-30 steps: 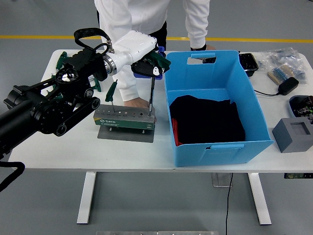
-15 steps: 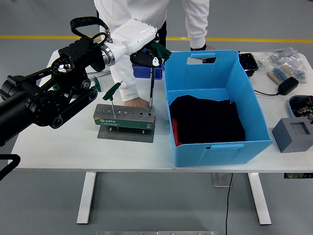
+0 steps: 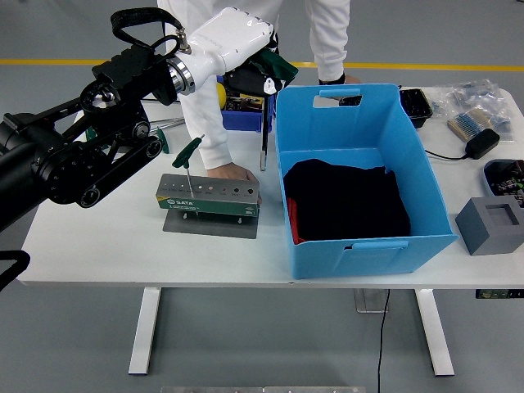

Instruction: Lift tool from toolbox,place it in box,lift tool from toolbox,place it in box

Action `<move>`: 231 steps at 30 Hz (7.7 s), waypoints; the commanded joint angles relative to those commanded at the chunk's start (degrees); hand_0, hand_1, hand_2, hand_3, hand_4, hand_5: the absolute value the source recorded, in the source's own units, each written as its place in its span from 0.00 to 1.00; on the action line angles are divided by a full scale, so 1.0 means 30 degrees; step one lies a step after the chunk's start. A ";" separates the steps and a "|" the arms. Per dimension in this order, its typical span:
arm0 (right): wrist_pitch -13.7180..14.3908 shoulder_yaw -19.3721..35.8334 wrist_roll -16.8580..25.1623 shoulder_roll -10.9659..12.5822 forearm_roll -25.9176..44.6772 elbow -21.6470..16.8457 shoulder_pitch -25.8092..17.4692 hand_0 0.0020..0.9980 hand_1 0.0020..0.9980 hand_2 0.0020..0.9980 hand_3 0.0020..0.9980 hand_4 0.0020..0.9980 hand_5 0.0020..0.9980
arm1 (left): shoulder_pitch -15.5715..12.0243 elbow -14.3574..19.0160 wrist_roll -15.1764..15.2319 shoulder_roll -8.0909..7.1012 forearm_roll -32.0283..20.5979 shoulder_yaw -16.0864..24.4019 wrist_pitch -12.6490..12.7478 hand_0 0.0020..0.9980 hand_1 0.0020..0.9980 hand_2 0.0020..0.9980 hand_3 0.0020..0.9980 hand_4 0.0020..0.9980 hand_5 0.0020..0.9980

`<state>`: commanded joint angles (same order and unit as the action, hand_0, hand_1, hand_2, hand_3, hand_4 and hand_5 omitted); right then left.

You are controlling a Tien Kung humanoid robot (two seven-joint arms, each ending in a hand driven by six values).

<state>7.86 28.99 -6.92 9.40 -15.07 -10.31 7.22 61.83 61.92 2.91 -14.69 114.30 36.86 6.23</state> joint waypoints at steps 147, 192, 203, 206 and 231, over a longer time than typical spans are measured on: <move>0.0415 0.2476 -0.0262 -0.0146 -0.3407 0.0000 0.0034 0.65 0.66 0.73 0.66 0.94 0.73 | -1.1970 0.2340 -0.4296 -0.0165 -0.7585 1.0555 0.4955 0.29 0.30 0.41 0.56 0.91 0.66; 0.0347 0.1441 -0.0032 -0.0132 -0.2570 0.0000 0.0336 0.65 0.65 0.73 0.65 0.92 0.73 | -1.3640 0.2910 -0.5831 0.1396 -2.7854 0.7327 0.7439 0.20 0.27 0.49 0.70 0.74 1.00; 0.0349 0.1336 -0.0021 -0.0112 -0.2494 0.0000 0.0351 0.65 0.65 0.73 0.65 0.92 0.73 | -1.2955 0.2830 -0.5810 0.1638 -2.8074 0.6551 0.7532 0.19 0.26 0.48 0.70 0.74 1.00; 0.0347 0.1314 -0.0026 -0.0100 -0.2505 0.0000 0.0358 0.65 0.65 0.73 0.65 0.92 0.73 | -1.2682 0.2748 -0.5780 0.1722 -2.8135 0.6376 0.7554 0.19 0.26 0.48 0.70 0.74 1.00; 0.0358 0.1107 0.0008 -0.0050 -0.2357 0.0000 0.0412 0.65 0.65 0.73 0.65 0.92 0.73 | -1.1394 0.2633 -0.4293 0.2181 -3.1503 0.5881 0.5867 0.20 0.27 0.49 0.68 0.87 1.00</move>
<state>8.93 32.31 -6.90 9.25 -22.14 -10.31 8.46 27.64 69.82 -9.97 -8.15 19.79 54.51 23.83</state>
